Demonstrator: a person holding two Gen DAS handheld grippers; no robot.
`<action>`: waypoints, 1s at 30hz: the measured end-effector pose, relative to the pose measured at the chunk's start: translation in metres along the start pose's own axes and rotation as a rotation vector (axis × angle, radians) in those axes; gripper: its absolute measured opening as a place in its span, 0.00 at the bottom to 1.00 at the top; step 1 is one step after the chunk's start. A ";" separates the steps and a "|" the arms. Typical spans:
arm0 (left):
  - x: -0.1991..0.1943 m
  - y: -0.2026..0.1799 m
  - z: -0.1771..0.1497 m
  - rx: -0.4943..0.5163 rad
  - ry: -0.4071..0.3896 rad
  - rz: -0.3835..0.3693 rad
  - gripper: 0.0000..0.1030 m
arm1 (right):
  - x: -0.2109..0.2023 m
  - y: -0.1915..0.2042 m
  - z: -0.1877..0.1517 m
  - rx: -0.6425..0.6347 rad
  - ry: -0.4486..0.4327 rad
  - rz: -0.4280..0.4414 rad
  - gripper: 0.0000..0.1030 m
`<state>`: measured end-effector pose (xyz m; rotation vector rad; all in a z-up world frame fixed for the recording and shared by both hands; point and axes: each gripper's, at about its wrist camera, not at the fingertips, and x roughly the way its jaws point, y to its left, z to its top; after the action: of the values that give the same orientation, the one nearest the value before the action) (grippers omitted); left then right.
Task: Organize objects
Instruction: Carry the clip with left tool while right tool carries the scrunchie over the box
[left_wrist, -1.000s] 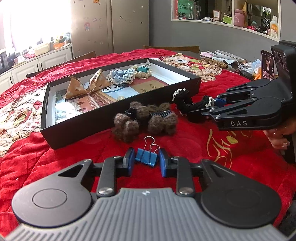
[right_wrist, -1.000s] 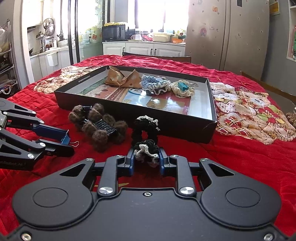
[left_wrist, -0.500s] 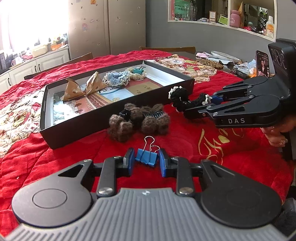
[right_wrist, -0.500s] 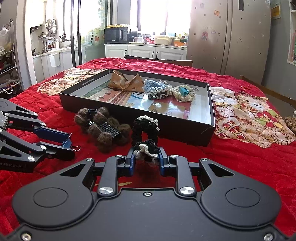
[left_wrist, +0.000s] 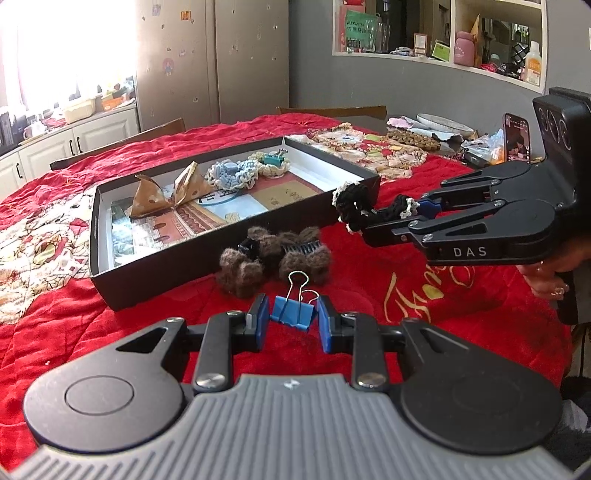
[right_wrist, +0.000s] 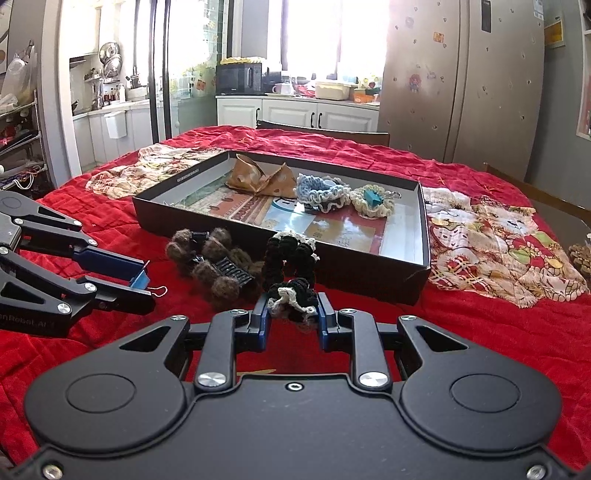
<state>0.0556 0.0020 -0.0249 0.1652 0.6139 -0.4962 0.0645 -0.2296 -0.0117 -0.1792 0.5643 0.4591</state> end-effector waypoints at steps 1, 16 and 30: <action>-0.001 0.000 0.001 -0.001 -0.004 -0.001 0.31 | -0.001 0.000 0.001 -0.002 -0.003 0.001 0.22; -0.019 0.003 0.015 -0.006 -0.061 0.006 0.31 | -0.019 0.003 0.011 -0.011 -0.048 0.021 0.22; -0.025 0.009 0.030 -0.011 -0.098 0.022 0.31 | -0.033 0.004 0.024 -0.020 -0.090 0.020 0.22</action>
<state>0.0577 0.0108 0.0139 0.1359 0.5189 -0.4767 0.0501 -0.2315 0.0265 -0.1715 0.4734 0.4905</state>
